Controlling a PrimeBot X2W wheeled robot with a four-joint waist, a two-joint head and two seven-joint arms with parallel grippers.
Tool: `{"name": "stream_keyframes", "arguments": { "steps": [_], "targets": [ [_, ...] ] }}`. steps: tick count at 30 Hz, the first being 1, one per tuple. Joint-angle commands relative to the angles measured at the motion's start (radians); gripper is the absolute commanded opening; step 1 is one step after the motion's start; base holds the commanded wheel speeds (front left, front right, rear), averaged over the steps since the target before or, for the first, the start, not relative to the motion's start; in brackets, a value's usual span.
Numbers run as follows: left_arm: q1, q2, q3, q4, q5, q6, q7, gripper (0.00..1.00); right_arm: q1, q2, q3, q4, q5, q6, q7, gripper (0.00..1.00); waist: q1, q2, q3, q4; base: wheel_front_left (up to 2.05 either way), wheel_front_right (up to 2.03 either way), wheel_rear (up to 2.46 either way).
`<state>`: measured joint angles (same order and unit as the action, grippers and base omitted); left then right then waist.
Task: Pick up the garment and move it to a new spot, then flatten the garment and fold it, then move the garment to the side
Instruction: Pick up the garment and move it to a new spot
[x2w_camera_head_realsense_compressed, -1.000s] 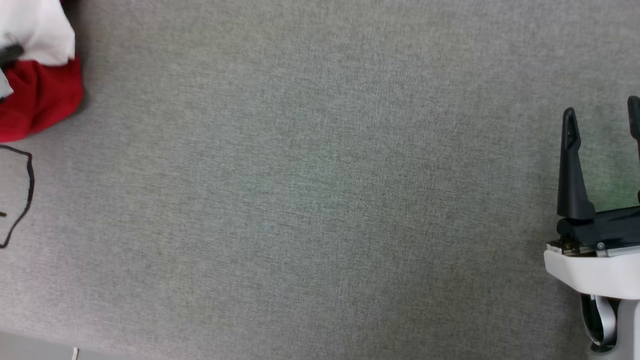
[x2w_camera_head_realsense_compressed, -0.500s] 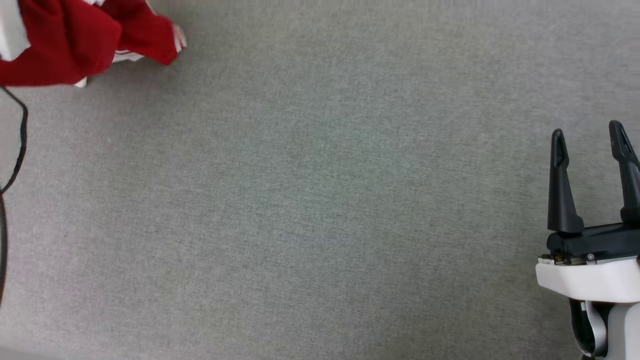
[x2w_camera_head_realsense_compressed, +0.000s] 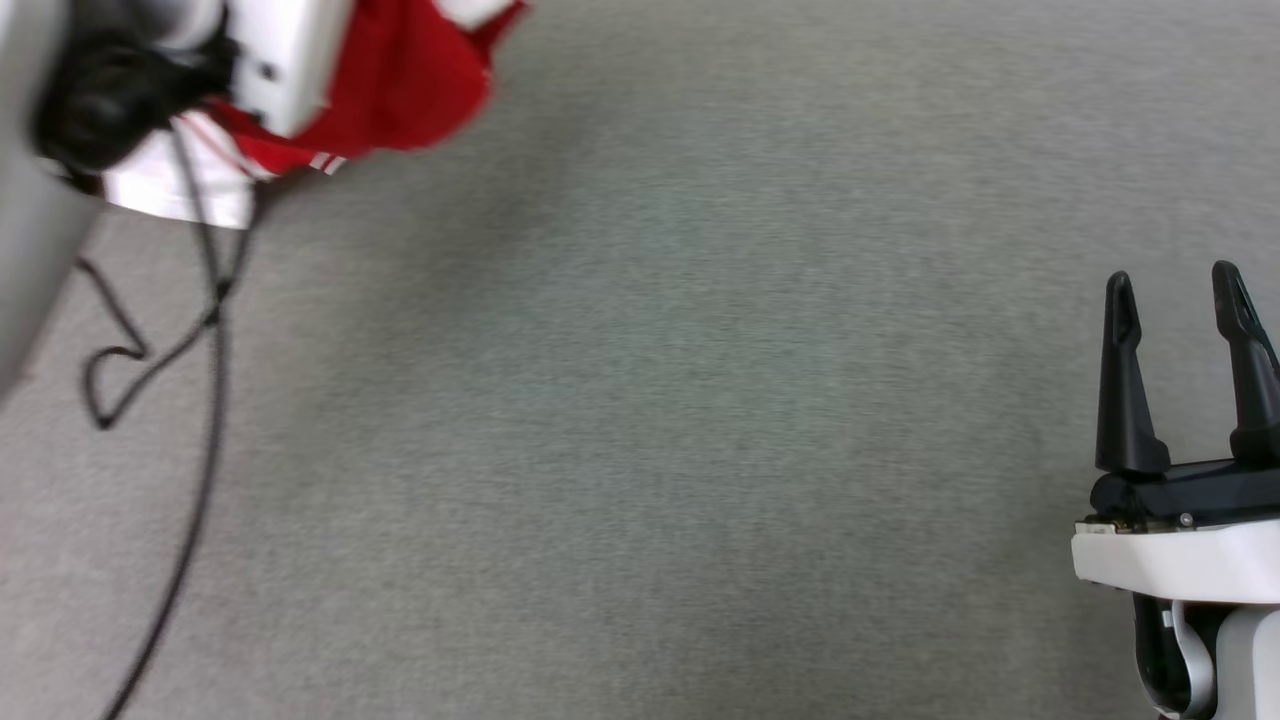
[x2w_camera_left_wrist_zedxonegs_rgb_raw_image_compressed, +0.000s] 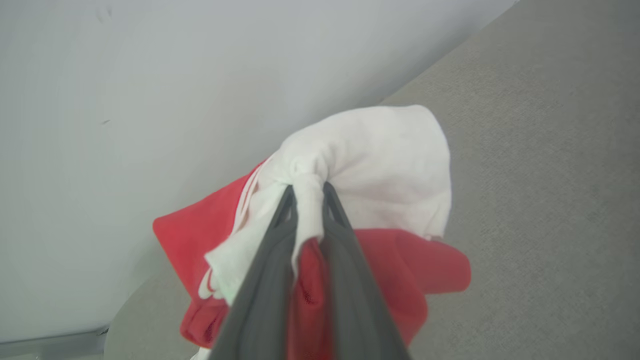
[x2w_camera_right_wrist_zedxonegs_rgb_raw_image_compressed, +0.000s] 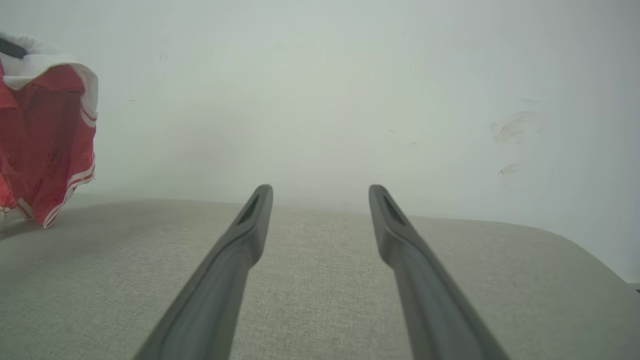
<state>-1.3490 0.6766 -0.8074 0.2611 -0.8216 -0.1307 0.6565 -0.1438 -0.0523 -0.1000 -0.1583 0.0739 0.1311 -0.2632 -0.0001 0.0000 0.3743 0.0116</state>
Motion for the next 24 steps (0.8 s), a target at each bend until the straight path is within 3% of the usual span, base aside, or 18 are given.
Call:
{"name": "stream_keyframes", "arguments": {
  "steps": [1,16,24],
  "targets": [
    [-0.011,-0.021,-0.018,-0.009,-0.001,0.003,-0.010,0.00,0.006,0.004,-0.002,0.004,0.007,-0.001,-0.002,1.00,0.0001,0.0000,-0.011,-0.045,0.00,0.00,0.00],
    [-0.017,-0.317,-0.358,0.014,-0.030,0.003,-0.095,0.00,-0.005,0.003,0.002,0.025,0.048,-0.001,-0.002,1.00,0.0001,0.0000,-0.014,-0.178,0.00,0.00,0.00],
    [0.087,-0.405,-0.470,0.062,-0.076,0.003,-0.119,0.00,-0.005,0.003,-0.003,0.031,0.057,-0.001,-0.002,1.00,0.0001,0.0000,-0.005,-0.205,0.00,0.00,0.00]
  ]
}}
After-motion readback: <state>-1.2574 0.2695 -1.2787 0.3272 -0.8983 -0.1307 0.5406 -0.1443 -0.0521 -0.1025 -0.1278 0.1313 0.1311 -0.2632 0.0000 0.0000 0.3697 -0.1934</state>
